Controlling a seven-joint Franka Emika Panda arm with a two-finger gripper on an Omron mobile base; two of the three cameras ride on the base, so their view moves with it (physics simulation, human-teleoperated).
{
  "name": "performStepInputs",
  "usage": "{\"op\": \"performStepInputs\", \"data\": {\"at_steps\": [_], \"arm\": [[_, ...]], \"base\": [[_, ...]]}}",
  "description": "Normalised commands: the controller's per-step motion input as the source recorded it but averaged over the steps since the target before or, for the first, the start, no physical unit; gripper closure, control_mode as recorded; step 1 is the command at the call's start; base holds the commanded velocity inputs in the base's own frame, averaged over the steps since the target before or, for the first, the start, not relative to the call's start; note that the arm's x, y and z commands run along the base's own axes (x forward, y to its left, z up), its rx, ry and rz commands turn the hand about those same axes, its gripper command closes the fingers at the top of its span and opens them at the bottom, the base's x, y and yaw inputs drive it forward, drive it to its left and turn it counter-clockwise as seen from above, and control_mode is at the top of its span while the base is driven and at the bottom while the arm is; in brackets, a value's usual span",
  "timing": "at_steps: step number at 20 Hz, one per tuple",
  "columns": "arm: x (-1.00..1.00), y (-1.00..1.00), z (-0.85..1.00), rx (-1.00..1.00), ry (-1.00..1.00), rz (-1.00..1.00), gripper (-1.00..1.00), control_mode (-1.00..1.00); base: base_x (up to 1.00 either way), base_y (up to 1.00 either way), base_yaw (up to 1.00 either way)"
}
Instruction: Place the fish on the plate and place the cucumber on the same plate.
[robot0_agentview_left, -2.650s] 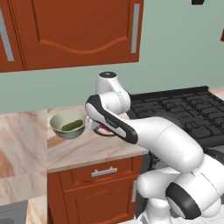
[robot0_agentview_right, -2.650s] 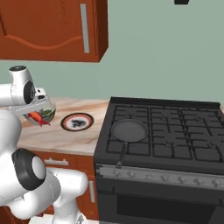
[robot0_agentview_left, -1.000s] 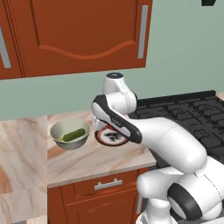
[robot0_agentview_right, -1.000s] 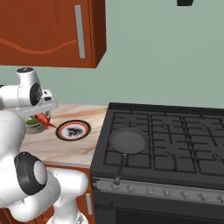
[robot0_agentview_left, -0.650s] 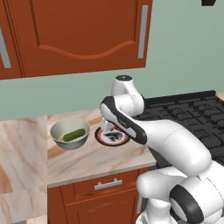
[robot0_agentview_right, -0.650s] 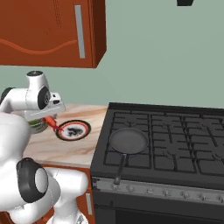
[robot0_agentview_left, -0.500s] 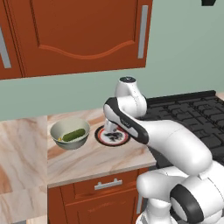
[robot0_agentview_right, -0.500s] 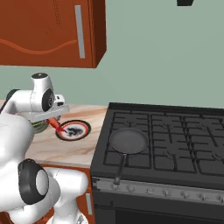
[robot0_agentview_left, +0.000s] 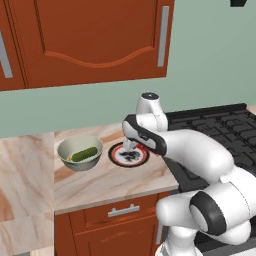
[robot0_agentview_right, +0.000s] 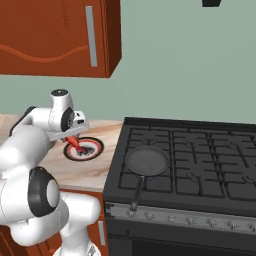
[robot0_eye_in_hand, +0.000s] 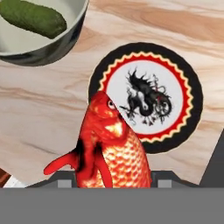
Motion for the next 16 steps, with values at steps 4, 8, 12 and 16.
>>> {"op": "performStepInputs", "data": {"at_steps": [4,8,12,16], "arm": [[0.41,-0.02,-0.25,0.00,0.00,0.00,1.00,-1.00],[0.32,0.00,-0.29,0.00,0.00,0.00,1.00,-1.00],[0.24,0.00,-0.30,0.00,0.00,0.00,1.00,-1.00],[0.23,-0.06,-0.24,0.00,0.00,0.00,1.00,-1.00]], "base": [[0.00,0.00,0.00],[0.00,0.00,0.00],[0.00,0.00,0.00],[0.00,0.00,0.00]]}}
